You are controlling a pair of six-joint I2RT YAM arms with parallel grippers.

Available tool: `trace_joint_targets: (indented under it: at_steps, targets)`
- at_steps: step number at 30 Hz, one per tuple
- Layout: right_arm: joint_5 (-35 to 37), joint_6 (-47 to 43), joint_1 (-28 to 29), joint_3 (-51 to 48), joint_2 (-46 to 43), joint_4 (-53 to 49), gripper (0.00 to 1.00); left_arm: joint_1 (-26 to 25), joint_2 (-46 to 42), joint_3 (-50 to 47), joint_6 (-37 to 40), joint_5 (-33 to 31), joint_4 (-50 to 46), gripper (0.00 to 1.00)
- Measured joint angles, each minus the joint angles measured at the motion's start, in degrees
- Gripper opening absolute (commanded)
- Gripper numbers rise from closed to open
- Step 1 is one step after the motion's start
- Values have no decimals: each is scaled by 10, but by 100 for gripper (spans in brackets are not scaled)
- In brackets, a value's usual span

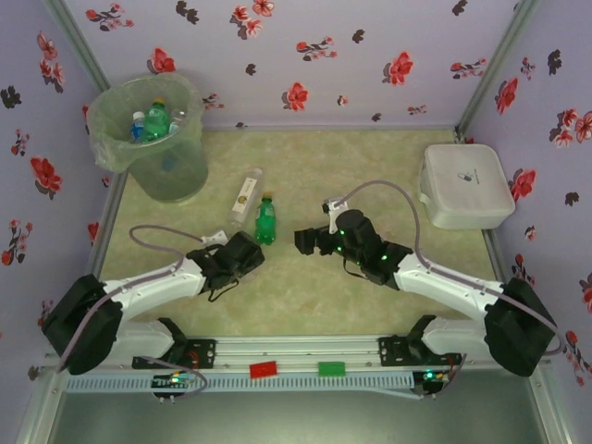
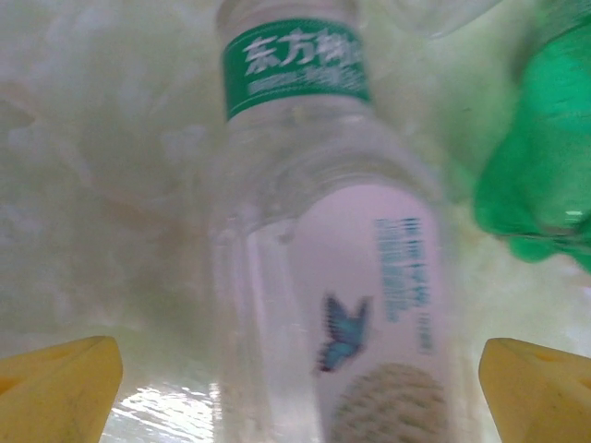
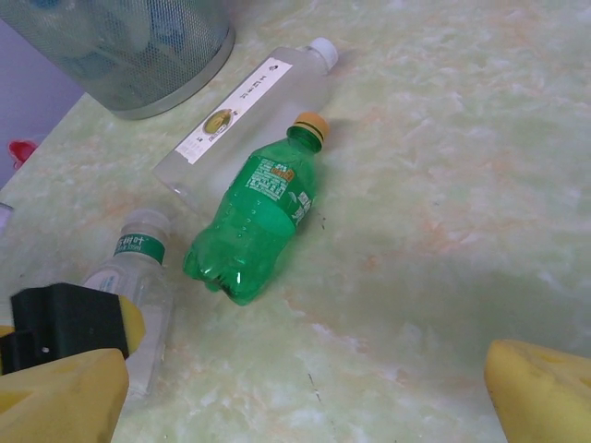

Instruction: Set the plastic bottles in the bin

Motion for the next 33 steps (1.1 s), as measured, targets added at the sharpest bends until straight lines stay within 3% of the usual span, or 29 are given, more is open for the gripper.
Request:
trace_joint_targets:
  at_steps: [10, 17, 23, 29, 33]
  targets:
    - [15, 0, -2, -20, -40, -2, 100, 0, 20, -20, -13, -12, 30, 85]
    - [20, 0, -4, -24, -45, -2, 100, 0, 11, -35, -17, -23, 31, 69]
    - [24, 0, -4, -26, -47, -3, 100, 0, -23, -44, -22, -40, 19, 56]
    - [26, 0, -4, -26, -59, -5, 100, 0, -81, -43, -3, -75, -19, 54]
    - [28, 0, -4, -26, -63, -5, 100, 7, -143, -20, 56, -97, -53, 49]
